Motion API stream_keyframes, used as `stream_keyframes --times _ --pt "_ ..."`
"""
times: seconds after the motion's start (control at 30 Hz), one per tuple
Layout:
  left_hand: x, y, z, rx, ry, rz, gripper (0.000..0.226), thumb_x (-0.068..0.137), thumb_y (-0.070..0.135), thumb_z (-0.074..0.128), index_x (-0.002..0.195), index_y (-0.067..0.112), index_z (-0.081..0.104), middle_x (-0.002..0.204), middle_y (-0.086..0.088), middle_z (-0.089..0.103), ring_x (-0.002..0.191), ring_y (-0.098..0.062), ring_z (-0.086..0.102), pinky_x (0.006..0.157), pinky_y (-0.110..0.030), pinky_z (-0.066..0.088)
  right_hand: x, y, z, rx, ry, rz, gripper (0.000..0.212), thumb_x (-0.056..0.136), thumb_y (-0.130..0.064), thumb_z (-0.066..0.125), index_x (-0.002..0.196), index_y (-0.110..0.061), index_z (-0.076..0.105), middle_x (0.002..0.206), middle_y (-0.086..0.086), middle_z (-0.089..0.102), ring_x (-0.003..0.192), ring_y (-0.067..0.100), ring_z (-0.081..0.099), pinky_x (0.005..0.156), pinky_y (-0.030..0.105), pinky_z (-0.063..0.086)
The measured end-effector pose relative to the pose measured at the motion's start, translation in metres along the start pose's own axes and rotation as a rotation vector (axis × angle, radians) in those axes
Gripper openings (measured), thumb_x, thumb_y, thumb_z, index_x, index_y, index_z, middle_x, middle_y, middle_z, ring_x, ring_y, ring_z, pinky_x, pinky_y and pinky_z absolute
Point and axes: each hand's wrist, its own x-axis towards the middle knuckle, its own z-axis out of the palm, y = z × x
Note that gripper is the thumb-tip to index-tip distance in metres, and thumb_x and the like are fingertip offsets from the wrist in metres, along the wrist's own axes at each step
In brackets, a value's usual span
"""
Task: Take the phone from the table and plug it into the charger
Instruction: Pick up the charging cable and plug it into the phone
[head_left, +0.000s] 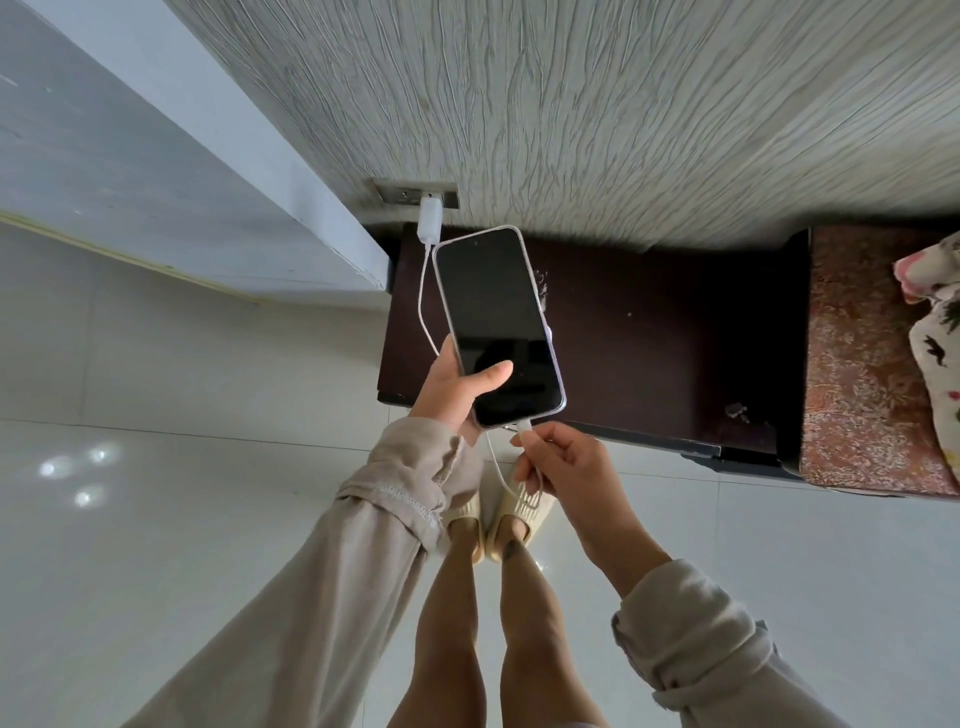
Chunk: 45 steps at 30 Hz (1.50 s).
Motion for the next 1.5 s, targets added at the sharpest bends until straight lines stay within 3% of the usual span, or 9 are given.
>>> stream_keyframes --times 0.07,0.2,0.33,0.43,0.53,0.6,0.73,0.97,1.5 --pt "-0.001 0.001 -0.004 0.026 -0.059 0.043 0.04 0.084 -0.012 0.049 0.101 0.023 0.056 0.097 -0.002 0.066 0.084 -0.011 0.072 0.067 -0.023 0.059 -0.001 0.001 -0.002 -0.05 -0.04 -0.01 0.027 0.092 -0.01 0.049 0.072 -0.02 0.064 0.048 -0.008 0.063 0.044 0.001 0.051 0.052 0.011 0.047" --pt "-0.001 0.006 -0.004 0.059 -0.134 0.054 0.05 0.08 -0.017 0.05 0.1 0.028 0.058 0.101 -0.002 0.065 0.103 -0.025 0.061 0.1 -0.045 0.046 -0.008 0.009 -0.004 -0.087 -0.088 0.021 0.029 0.091 -0.008 0.051 0.071 -0.022 0.066 0.054 -0.007 0.064 0.05 0.003 0.058 0.057 0.013 0.053" --pt "0.001 0.009 -0.003 0.098 -0.197 -0.009 0.041 0.073 0.0 0.059 0.098 0.032 0.061 0.094 0.009 0.074 0.097 -0.012 0.067 0.086 -0.028 0.055 -0.015 0.02 -0.002 -0.066 -0.087 0.079 0.031 0.093 -0.009 0.047 0.068 -0.015 0.064 0.056 -0.001 0.062 0.051 0.015 0.056 0.062 0.027 0.052" --pt "0.002 0.007 0.002 -0.018 -0.205 -0.109 0.039 0.082 0.018 0.055 0.121 0.025 0.055 0.12 -0.003 0.065 0.112 -0.022 0.062 0.093 -0.037 0.053 -0.015 0.022 0.001 -0.041 -0.044 0.085 0.03 0.094 -0.008 0.045 0.07 -0.013 0.064 0.053 -0.003 0.062 0.051 0.018 0.056 0.058 0.023 0.054" --pt "0.003 0.007 0.005 -0.147 -0.163 -0.205 0.052 0.092 0.041 0.039 0.138 0.017 0.042 0.144 -0.014 0.047 0.131 -0.032 0.046 0.112 -0.051 0.034 -0.013 0.021 0.0 -0.046 -0.014 0.074 0.032 0.094 -0.006 0.045 0.069 -0.014 0.064 0.054 -0.004 0.062 0.055 0.019 0.058 0.06 0.023 0.055" --pt "0.005 0.008 0.005 -0.206 -0.137 -0.25 0.052 0.092 0.05 0.028 0.123 0.019 0.056 0.138 -0.013 0.054 0.129 -0.031 0.048 0.108 -0.047 0.038 -0.012 0.019 -0.001 -0.051 -0.015 0.056 0.032 0.093 -0.005 0.046 0.068 -0.013 0.064 0.057 -0.002 0.061 0.056 0.02 0.057 0.058 0.022 0.054" --pt "0.01 0.01 0.005 -0.221 -0.086 -0.256 0.052 0.093 0.052 0.02 0.097 0.022 0.062 0.096 -0.001 0.074 0.094 -0.019 0.067 0.083 -0.033 0.054 -0.007 0.017 -0.001 -0.051 -0.035 0.06 0.035 0.093 -0.004 0.045 0.066 -0.015 0.064 0.054 -0.004 0.061 0.051 0.018 0.054 0.053 0.019 0.052" --pt "0.014 0.01 -0.001 -0.161 -0.027 -0.291 0.047 0.094 0.052 0.021 0.096 0.027 0.059 0.102 0.001 0.066 0.095 -0.016 0.062 0.083 -0.031 0.049 -0.005 0.017 0.004 -0.019 -0.053 0.085 0.033 0.093 -0.002 0.044 0.067 -0.011 0.064 0.054 -0.002 0.06 0.042 0.006 0.057 0.048 0.014 0.052" --pt "0.014 0.007 -0.007 -0.105 -0.062 -0.297 0.044 0.094 0.051 0.022 0.095 0.029 0.06 0.1 0.002 0.067 0.092 -0.015 0.064 0.078 -0.03 0.051 -0.005 0.021 0.009 -0.044 -0.052 0.098 0.031 0.094 -0.004 0.044 0.07 -0.011 0.063 0.054 -0.005 0.061 0.043 0.004 0.056 0.05 0.012 0.051"
